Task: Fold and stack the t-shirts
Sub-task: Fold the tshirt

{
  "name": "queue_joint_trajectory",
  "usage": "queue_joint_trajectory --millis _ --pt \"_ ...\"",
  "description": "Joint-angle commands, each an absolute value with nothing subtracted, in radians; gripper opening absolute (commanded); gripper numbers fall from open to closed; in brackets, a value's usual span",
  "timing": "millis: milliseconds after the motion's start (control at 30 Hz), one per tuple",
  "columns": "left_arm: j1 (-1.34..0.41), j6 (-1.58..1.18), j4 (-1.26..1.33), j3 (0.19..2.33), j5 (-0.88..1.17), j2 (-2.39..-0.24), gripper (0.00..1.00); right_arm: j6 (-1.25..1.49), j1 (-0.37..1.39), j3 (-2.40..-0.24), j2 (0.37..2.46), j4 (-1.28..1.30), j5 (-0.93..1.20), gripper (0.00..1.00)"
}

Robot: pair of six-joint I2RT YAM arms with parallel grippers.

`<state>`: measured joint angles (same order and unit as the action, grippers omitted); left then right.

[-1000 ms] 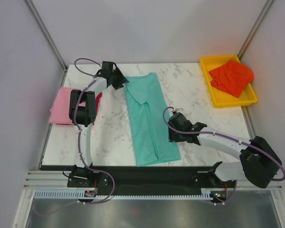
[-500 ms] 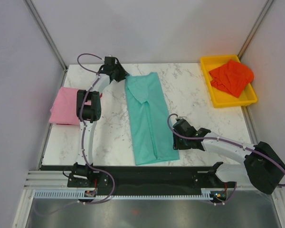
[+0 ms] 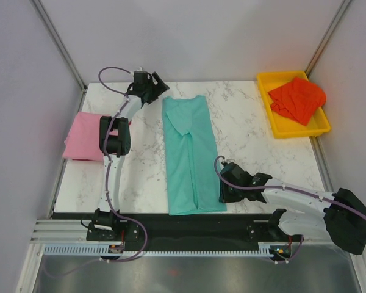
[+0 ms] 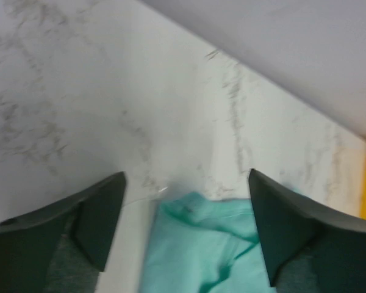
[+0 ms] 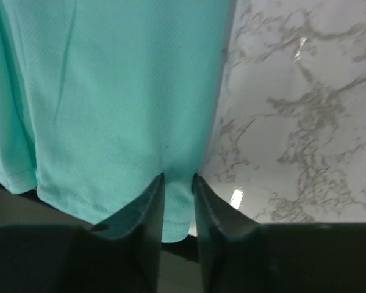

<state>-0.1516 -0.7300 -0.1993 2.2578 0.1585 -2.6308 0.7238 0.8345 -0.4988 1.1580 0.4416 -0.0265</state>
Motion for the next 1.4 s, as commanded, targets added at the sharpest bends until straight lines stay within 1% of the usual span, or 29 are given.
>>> queue_joint_trajectory --millis 0,33,67,133,200,267,333,400,433,467,500,567,733,800,867,933,967,1033,1100,1133,1233,1267,1333,1367 --pt "-0.141 -0.701 -0.161 2.212 0.109 -2.567 0.99 0.79 0.891 -0.482 1.097 0.471 -0.035 0.37" --pt "-0.141 -0.696 -0.163 2.186 0.091 -2.541 1.0 0.793 0.89 -0.48 1.082 0.469 -0.052 0.41" --pt "-0.141 -0.69 -0.161 2.162 0.063 -2.478 1.0 0.793 0.891 -0.483 1.069 0.469 -0.069 0.48" --pt "-0.141 -0.671 -0.173 2.094 0.048 -2.415 1.0 0.798 0.891 -0.483 1.036 0.46 -0.113 0.57" --pt "-0.141 -0.655 -0.192 2.051 0.054 -2.32 1.0 0.796 0.891 -0.485 1.019 0.442 -0.142 0.61" --pt "-0.138 -0.653 -0.193 1.953 0.072 -2.213 1.0 0.795 0.891 -0.491 1.0 0.431 -0.21 0.67" --pt "-0.124 -0.698 -0.189 1.85 0.083 -2.149 1.0 0.782 0.89 -0.514 0.989 0.423 -0.288 0.72" --pt "-0.101 -0.792 -0.178 1.739 0.13 -2.062 1.0 0.762 0.888 -0.526 0.997 0.394 -0.327 0.75" --pt "-0.068 -0.811 -0.114 1.694 0.238 -2.034 1.0 0.749 0.885 -0.552 1.003 0.387 -0.354 0.75" --pt "-0.054 -0.836 -0.077 1.646 0.286 -2.01 1.0 0.736 0.874 -0.567 1.014 0.379 -0.398 0.75" --pt "-0.042 -0.866 -0.048 1.564 0.32 -1.962 1.0 0.726 0.864 -0.587 1.043 0.368 -0.419 0.75" --pt "-0.044 -0.862 -0.057 1.507 0.363 -1.915 1.0 0.687 0.804 -0.647 1.081 0.348 -0.398 0.72" --pt "-0.119 -0.807 -0.103 1.246 0.276 -1.669 1.0 0.605 0.684 -0.813 1.279 0.252 -0.212 0.62" --pt "-0.156 -0.836 -0.103 1.125 0.243 -1.582 1.0 0.574 0.641 -0.871 1.366 0.21 -0.146 0.61" --pt "-0.185 -0.848 -0.091 1.031 0.209 -1.546 0.99 0.566 0.605 -0.908 1.454 0.169 -0.114 0.61" --pt "-0.227 -0.844 -0.092 0.99 0.158 -1.525 0.99 0.566 0.583 -0.969 1.514 0.161 -0.104 0.6" --pt "-0.235 -0.841 -0.094 0.958 0.153 -1.523 0.98 0.561 0.571 -0.991 1.578 0.16 -0.116 0.58" --pt "-0.255 -0.836 -0.057 0.922 0.149 -1.528 0.97 0.558 0.563 -1.035 1.635 0.155 -0.138 0.59" --pt "-0.265 -0.83 -0.031 0.875 0.14 -1.545 0.93 0.557 0.546 -1.063 1.715 0.15 -0.149 0.58" --pt "-0.268 -0.83 -0.003 0.862 0.135 -1.552 0.88 0.551 0.535 -1.087 1.736 0.147 -0.156 0.58" --pt "-0.279 -0.816 0.055 0.834 0.132 -1.577 0.8 0.534 0.526 -1.114 1.801 0.112 -0.155 0.58" --pt "-0.282 -0.812 0.061 0.834 0.13 -1.588 0.74 0.528 0.523 -1.12 1.812 0.1 -0.144 0.58" --pt "-0.296 -0.802 0.064 0.841 0.118 -1.629 0.71 0.512 0.523 -1.143 1.844 0.1 -0.143 0.58" --pt "-0.299 -0.801 0.069 0.847 0.12 -1.649 0.65 0.508 0.519 -1.149 1.859 0.101 -0.146 0.57"
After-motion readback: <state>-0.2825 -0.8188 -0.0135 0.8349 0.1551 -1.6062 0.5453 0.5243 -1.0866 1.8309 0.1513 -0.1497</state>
